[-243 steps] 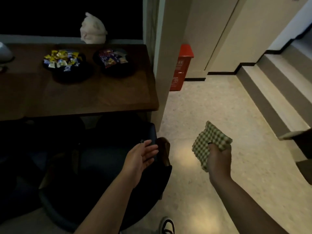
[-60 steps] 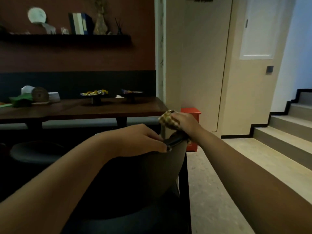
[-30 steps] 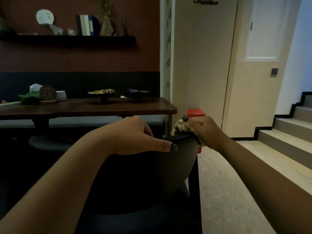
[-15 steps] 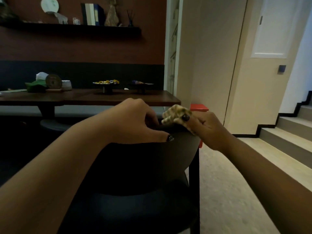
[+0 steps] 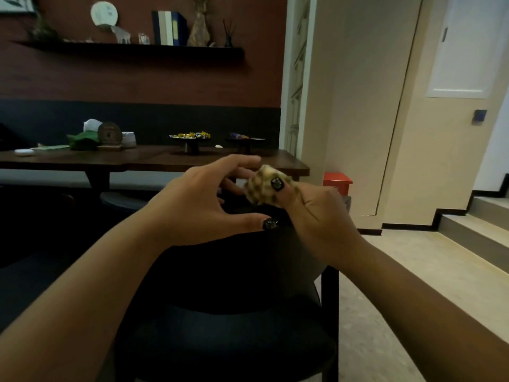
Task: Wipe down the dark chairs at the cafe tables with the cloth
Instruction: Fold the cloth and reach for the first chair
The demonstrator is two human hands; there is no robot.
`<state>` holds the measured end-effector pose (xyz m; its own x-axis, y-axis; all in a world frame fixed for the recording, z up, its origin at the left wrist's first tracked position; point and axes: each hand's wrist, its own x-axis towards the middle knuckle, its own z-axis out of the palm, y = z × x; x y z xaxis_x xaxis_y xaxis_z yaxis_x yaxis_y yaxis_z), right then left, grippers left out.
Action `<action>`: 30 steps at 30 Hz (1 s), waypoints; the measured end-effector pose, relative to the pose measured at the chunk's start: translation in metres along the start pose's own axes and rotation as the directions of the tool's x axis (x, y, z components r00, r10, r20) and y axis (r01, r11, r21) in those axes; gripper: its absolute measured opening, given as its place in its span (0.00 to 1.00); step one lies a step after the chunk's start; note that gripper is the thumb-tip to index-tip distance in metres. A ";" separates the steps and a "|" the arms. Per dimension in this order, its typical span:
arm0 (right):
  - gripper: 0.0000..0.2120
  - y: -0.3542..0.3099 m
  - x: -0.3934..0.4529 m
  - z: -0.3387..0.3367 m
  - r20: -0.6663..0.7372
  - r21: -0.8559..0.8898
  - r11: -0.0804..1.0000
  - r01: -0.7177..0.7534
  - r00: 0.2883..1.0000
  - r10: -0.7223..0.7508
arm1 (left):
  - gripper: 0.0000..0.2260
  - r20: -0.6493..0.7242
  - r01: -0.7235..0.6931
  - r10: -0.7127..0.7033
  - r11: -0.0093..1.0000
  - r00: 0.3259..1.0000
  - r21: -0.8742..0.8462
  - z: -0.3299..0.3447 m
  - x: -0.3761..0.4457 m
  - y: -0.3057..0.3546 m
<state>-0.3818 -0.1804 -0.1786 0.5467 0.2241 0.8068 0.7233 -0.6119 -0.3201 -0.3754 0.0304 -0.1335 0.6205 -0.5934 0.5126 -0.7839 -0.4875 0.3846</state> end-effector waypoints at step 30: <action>0.07 0.100 0.060 -0.049 0.343 -0.294 0.764 -0.574 0.683 0.645 | 0.12 0.234 -0.180 -0.010 0.606 0.972 0.775 0.077 0.065 0.078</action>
<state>-0.2972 -0.2647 -0.1375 0.9844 0.0185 0.1748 0.1151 -0.8196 -0.5613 -0.3943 -0.0959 -0.1291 0.6164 -0.7218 0.3148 -0.5697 -0.6847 -0.4545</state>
